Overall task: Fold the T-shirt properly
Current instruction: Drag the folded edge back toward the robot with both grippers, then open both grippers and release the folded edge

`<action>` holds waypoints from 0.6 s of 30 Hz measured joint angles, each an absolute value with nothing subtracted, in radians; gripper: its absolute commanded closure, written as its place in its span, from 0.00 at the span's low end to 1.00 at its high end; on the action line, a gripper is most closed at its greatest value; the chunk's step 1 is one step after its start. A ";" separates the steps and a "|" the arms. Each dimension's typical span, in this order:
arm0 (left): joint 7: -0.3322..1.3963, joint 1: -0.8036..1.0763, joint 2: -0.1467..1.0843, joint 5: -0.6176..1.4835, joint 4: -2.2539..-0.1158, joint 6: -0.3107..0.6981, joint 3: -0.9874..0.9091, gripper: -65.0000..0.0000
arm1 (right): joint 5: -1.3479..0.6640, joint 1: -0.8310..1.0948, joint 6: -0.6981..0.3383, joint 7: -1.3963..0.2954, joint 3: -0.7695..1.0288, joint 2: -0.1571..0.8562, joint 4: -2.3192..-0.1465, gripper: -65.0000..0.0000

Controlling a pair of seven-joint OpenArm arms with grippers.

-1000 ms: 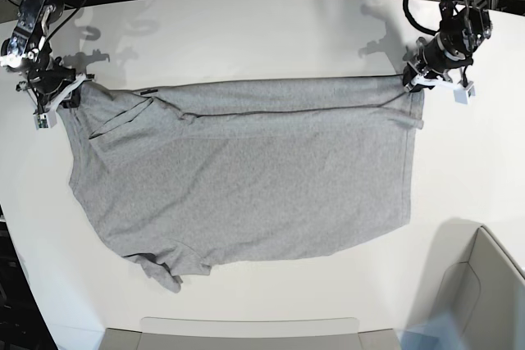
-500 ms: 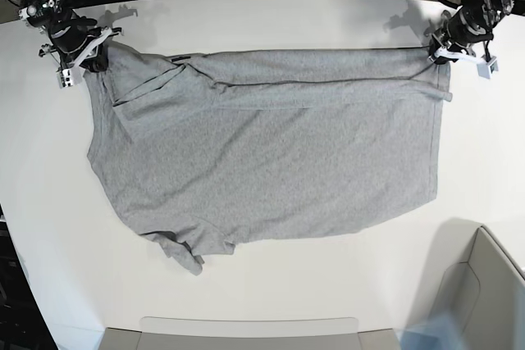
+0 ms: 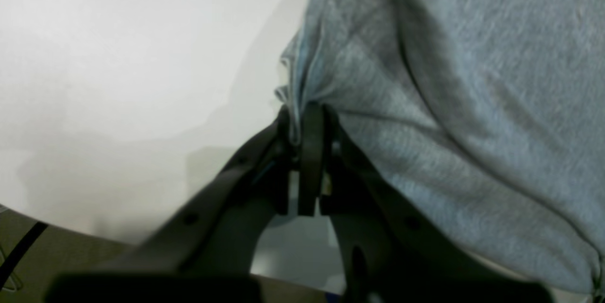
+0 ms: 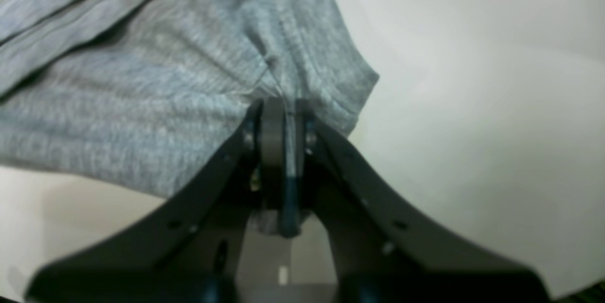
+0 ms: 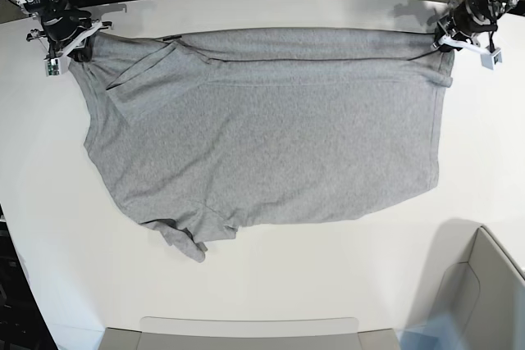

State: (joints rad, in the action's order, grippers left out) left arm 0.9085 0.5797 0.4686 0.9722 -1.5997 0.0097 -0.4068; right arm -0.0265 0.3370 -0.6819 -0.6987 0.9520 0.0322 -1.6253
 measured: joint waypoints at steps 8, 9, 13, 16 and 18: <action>0.968 0.576 0.504 0.967 -1.614 0.006 -0.402 0.88 | 0.025 0.321 -0.682 -0.739 0.952 0.014 -1.673 0.94; 0.983 0.577 0.505 0.959 -1.634 -0.001 -0.402 0.82 | 0.030 0.321 -0.682 -0.751 0.952 0.012 -1.684 0.94; 0.991 0.591 0.501 0.926 -1.750 -0.017 -0.402 0.61 | 0.062 0.328 -0.682 -0.777 0.953 0.011 -1.711 0.89; 0.994 0.589 0.501 0.928 -1.785 -0.018 -0.402 0.58 | 0.079 0.321 -0.683 -0.779 0.955 0.011 -1.716 0.76; 0.994 0.587 0.501 0.928 -1.786 -0.019 -0.402 0.59 | 0.079 0.318 -0.682 -0.781 0.956 0.011 -1.716 0.67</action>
State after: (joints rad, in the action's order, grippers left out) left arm 0.9939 0.5865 0.5014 0.9276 -1.7859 -0.0185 -0.4023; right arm 0.0792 0.3180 -0.6823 -0.7815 0.9558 0.0109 -1.7161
